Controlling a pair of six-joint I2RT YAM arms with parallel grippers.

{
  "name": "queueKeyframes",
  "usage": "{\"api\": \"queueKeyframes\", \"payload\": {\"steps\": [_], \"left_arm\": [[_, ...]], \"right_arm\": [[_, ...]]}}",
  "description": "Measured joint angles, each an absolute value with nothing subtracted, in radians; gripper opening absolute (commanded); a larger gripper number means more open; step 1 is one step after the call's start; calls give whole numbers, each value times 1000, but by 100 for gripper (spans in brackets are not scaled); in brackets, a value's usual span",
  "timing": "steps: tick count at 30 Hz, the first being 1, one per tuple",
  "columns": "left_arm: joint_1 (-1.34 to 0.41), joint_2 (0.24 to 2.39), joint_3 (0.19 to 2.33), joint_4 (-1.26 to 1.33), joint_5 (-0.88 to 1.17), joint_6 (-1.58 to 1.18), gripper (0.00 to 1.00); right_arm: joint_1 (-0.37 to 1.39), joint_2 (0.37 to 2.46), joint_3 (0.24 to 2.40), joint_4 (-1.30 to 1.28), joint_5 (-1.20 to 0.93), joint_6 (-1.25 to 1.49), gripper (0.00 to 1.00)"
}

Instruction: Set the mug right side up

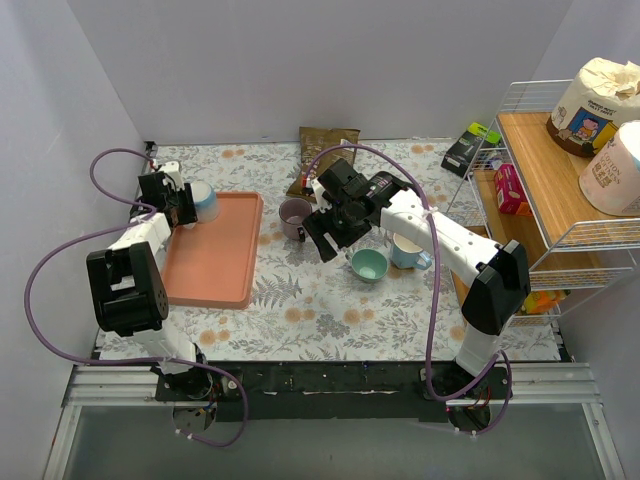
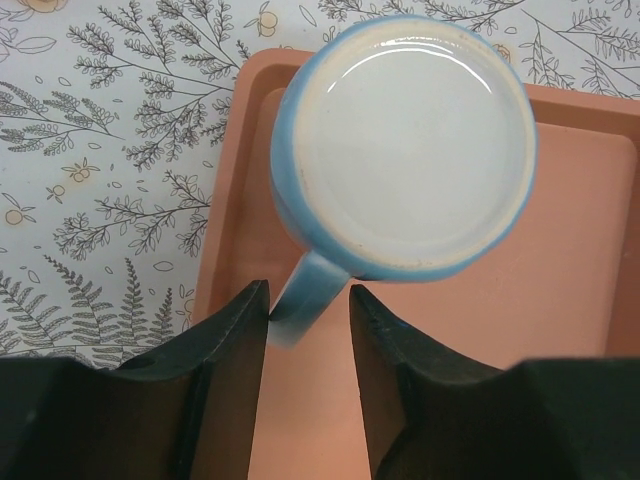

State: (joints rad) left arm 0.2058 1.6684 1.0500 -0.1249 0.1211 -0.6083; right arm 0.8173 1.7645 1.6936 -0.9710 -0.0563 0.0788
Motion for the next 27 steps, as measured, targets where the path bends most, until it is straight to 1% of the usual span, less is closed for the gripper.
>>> {"api": "queueKeyframes", "payload": {"steps": [4,6,7,9,11,13,15,16,17,22,25,27], "left_arm": [[206,1668,1050,-128,138,-615,34],[206,1667,1049,-128,146,-619,23],[206,1667,1048,-128,148,-623,21],[204,1664,1047,-130,153,-620,20],[199,1660,1046,-129,152,-621,20],[191,1660,1046,-130,146,-622,26],[181,1660,1046,-131,139,-624,30],[177,1660,1047,-131,134,-625,35],[172,1661,1047,-131,127,-627,36],[157,1680,1066,-134,91,-644,37],[155,1692,1077,-135,73,-651,34],[154,1701,1082,-136,63,-653,28]], "right_arm": [[817,1765,1694,-971,-56,80,84],[817,1766,1694,-971,-57,82,83],[817,1767,1694,-971,-57,83,83],[817,1772,1694,-971,-59,83,83],[817,1777,1694,-971,-61,84,83],[817,1780,1694,-970,-61,84,82],[817,1781,1694,-970,-62,85,82],[817,1781,1694,-970,-63,86,82],[817,1782,1694,-970,-63,88,82],[817,1782,1692,-970,-63,98,82],[817,1782,1690,-970,-63,102,82],[817,1782,1687,-970,-63,103,82]]}}
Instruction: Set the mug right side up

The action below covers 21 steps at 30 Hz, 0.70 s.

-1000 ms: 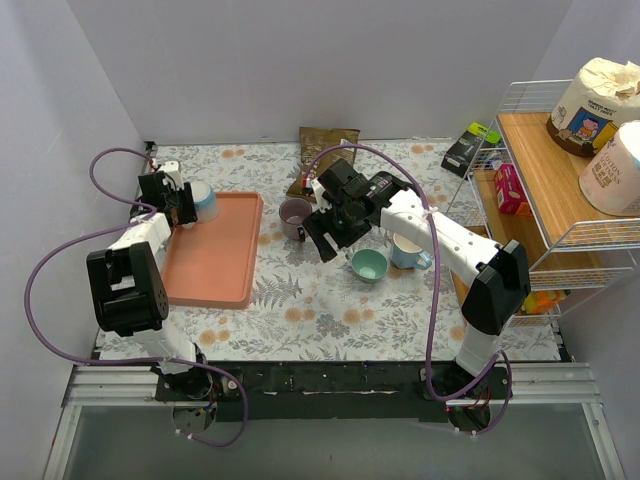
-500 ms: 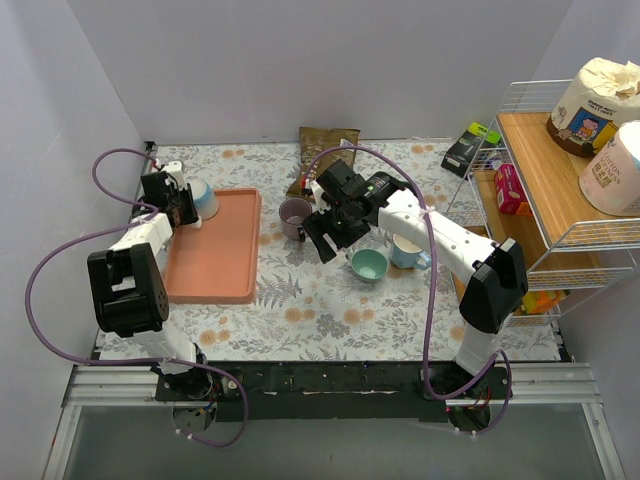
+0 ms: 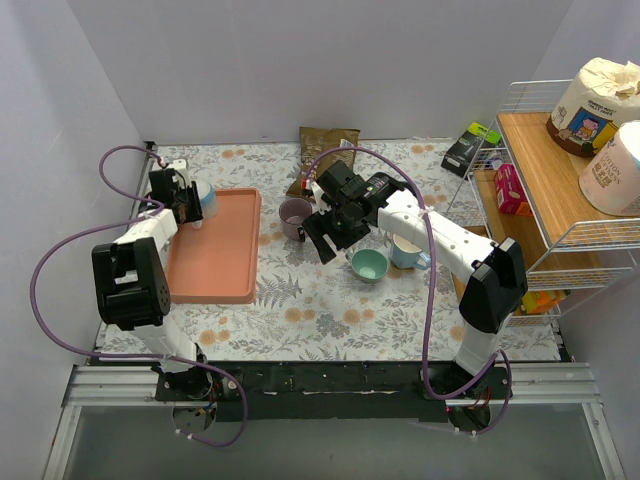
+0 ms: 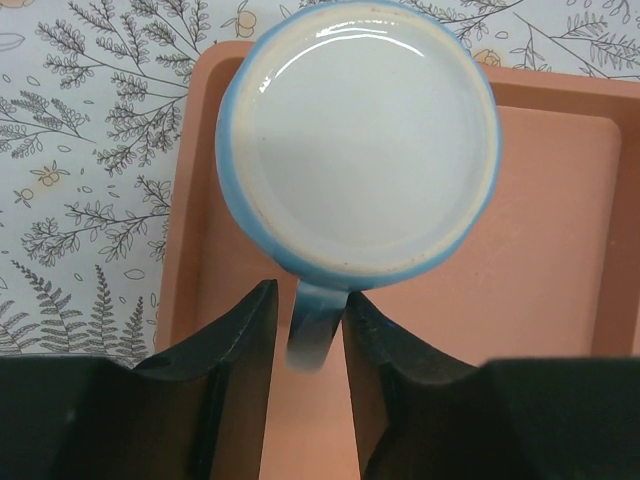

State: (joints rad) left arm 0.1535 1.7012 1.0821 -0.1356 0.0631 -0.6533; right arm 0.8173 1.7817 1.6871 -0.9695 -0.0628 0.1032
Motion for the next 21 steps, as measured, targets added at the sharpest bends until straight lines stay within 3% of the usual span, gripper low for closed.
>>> {"api": "queueKeyframes", "payload": {"steps": [2,4,5,21], "left_arm": [[152,1711,1083,-138,55,-656,21],[147,1724,1090,-149,43,-656,1],[143,1730,1099,-155,38,-645,0],[27,1692,1207,-406,-63,-805,0]], "right_arm": [[817,1782,1687,-970,-63,105,82],[817,1782,1686,-970,-63,106,81],[817,1782,1686,-970,-63,107,81],[817,1710,1632,-926,-86,175,91]]}}
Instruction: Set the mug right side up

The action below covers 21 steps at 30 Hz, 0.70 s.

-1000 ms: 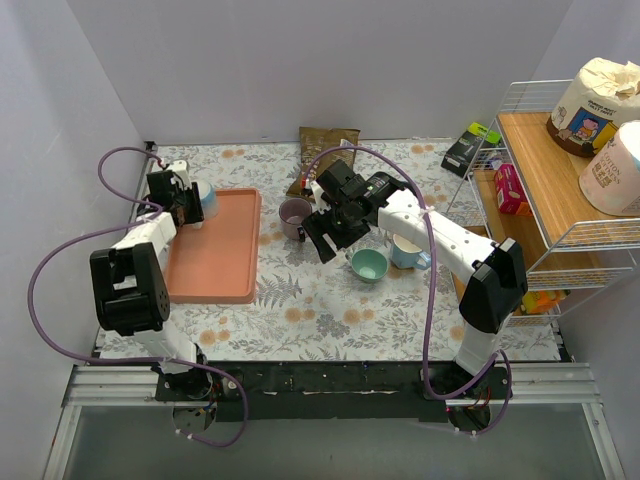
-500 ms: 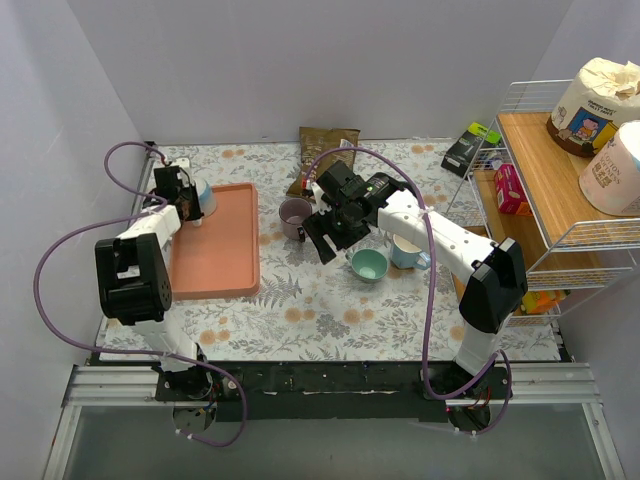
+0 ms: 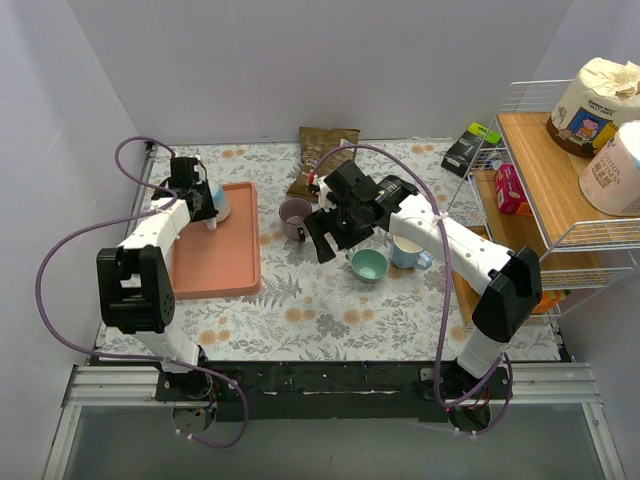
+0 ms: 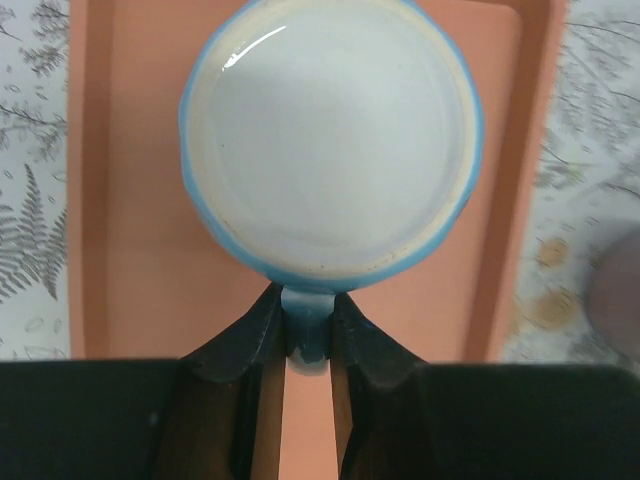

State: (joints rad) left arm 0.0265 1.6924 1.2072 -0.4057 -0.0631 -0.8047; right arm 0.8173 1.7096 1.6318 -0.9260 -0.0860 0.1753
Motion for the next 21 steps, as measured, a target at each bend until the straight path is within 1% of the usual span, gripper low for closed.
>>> {"api": "queueKeyframes", "payload": {"steps": [2,5,10,13,17,21], "left_arm": [[-3,1640,1217,-476,-62,-847,0],[-36,1555,1256,-557,-12,-921,0],[-48,1320,1258,-579,149,-1069,0],[-43,1180,1257,-540,266,-1155,0],[-46,1037,1241,-398,485,-1290,0],[-60,966,1215,-237,657,-1428,0]], "right_arm": [[817,1688,1630,-912,-99,185,93],[817,1661,1630,-887,-139,202,99],[817,1624,1631,-834,-235,230,99],[817,1603,1636,-793,-303,244,99],[813,1561,1641,-682,-412,293,99],[812,1482,1625,-479,-510,377,99]]}}
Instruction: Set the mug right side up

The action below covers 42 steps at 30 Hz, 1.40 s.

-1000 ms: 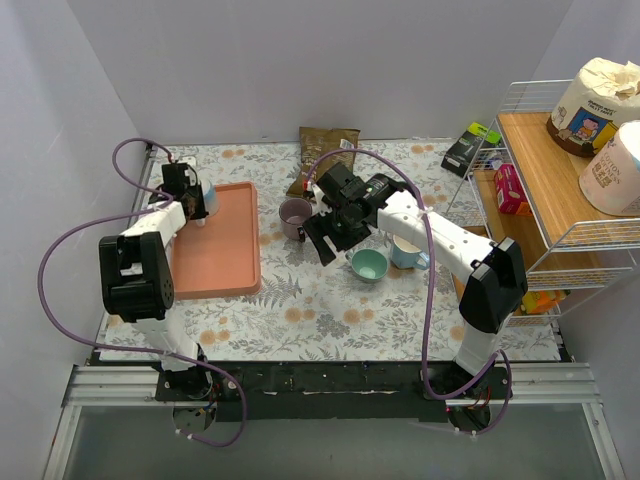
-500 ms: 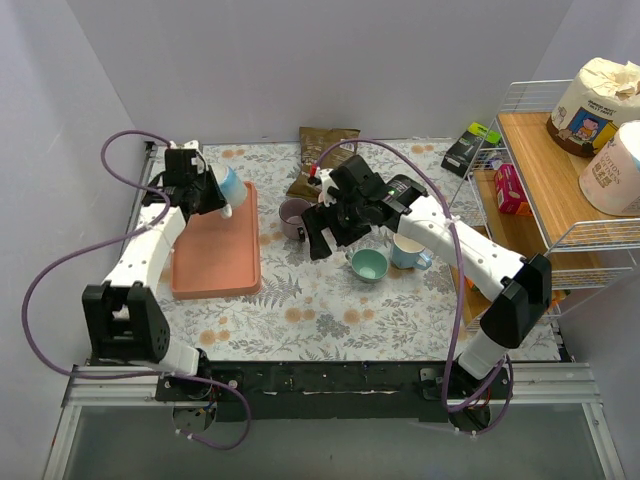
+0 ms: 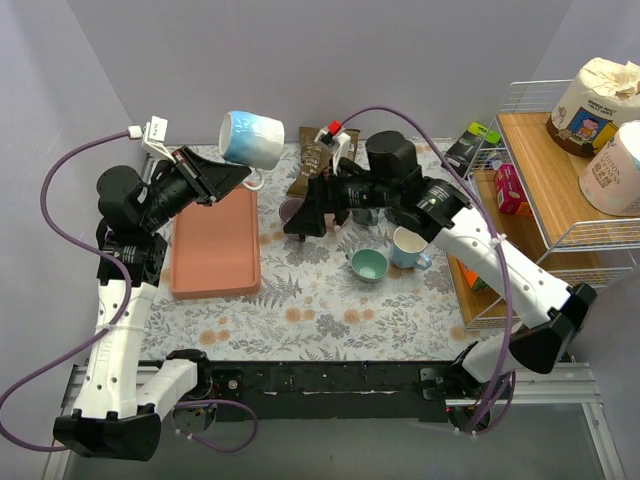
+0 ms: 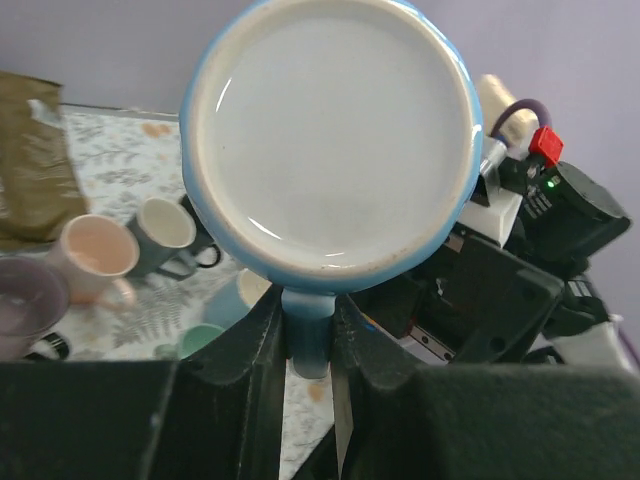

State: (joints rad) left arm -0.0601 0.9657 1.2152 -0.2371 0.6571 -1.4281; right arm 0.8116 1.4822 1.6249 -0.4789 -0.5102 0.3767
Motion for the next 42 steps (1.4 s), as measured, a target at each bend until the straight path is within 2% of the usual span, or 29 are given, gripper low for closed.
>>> {"api": "queueKeyframes", "payload": {"steps": [7,14,20,32,38,39,41,42], "left_arm": [[-62,933,1163,31,786,-1667,0],[-62,891,1103,226,801,-1839,0],[-62,862,1073,311,801,-1914,0],[-62,850,1050,337,800,-1943,0],[-62,849,1036,337,796,-1942,0],[-62,849,1033,337,796,-1941,0],[-62,849,1028,337,788,-1933,0],[-61,849,1025,336,783,-1934,0]], "right_arm": [[812,1345,1508,-5,-587,599,98],[812,1410,1484,291,-608,793,99],[812,1446,1447,393,-585,870,98],[835,1501,1472,506,-567,952,88],[867,1545,1509,508,-549,971,70],[869,1552,1514,506,-546,973,60],[871,1563,1530,505,-548,977,49],[871,1566,1536,499,-545,975,35]]}}
